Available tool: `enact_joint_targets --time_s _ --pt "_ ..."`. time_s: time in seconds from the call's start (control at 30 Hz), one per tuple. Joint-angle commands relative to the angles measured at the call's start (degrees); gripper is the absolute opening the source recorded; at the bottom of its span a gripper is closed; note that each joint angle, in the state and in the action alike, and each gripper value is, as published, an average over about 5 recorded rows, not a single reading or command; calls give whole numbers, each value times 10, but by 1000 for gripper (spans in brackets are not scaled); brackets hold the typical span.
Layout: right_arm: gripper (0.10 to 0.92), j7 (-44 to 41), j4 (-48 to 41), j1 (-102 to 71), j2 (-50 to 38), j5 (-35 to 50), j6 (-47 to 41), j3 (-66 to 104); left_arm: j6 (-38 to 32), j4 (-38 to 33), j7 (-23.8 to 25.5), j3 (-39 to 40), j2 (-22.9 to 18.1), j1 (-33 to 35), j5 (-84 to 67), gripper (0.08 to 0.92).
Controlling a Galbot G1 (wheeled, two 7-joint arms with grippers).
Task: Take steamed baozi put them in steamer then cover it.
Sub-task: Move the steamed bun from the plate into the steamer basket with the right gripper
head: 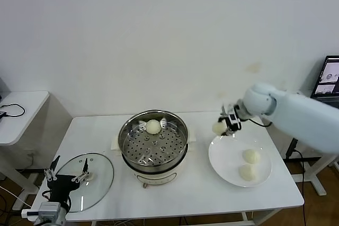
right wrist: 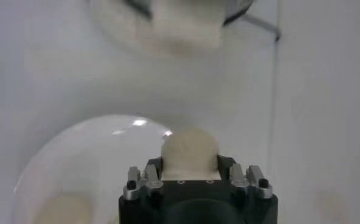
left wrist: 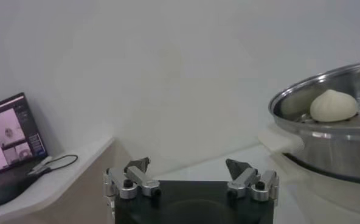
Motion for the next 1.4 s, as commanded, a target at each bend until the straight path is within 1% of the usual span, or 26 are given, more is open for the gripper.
enact_joint_targets --time_s 0.03,0.13,0.3,0.43,0.6,1.0,1.4 --pt "575 14 36 117 69 112 -39 -58 1 0 0 -1 0 0 0 823" --pt "577 29 20 109 124 147 -57 -55 1 0 0 -4 -1 -1 0 823" --pt "577 60 -33 71 225 184 -84 -44 2 -2 1 -10 -2 -1 -1 823" --pt "577 74 -85 35 289 191 -96 -35 2 -7 1 -18 -3 -1 -2 823" --pt "577 82 -142 -2 342 188 -99 -31 2 -13 1 -24 -4 3 -2 823" --pt "577 93 -225 -62 412 161 -105 -25 2 -21 2 -23 -10 1 -1 823" --pt "586 94 -255 -86 432 133 -104 -22 1 -21 2 -28 -11 3 -1 823"
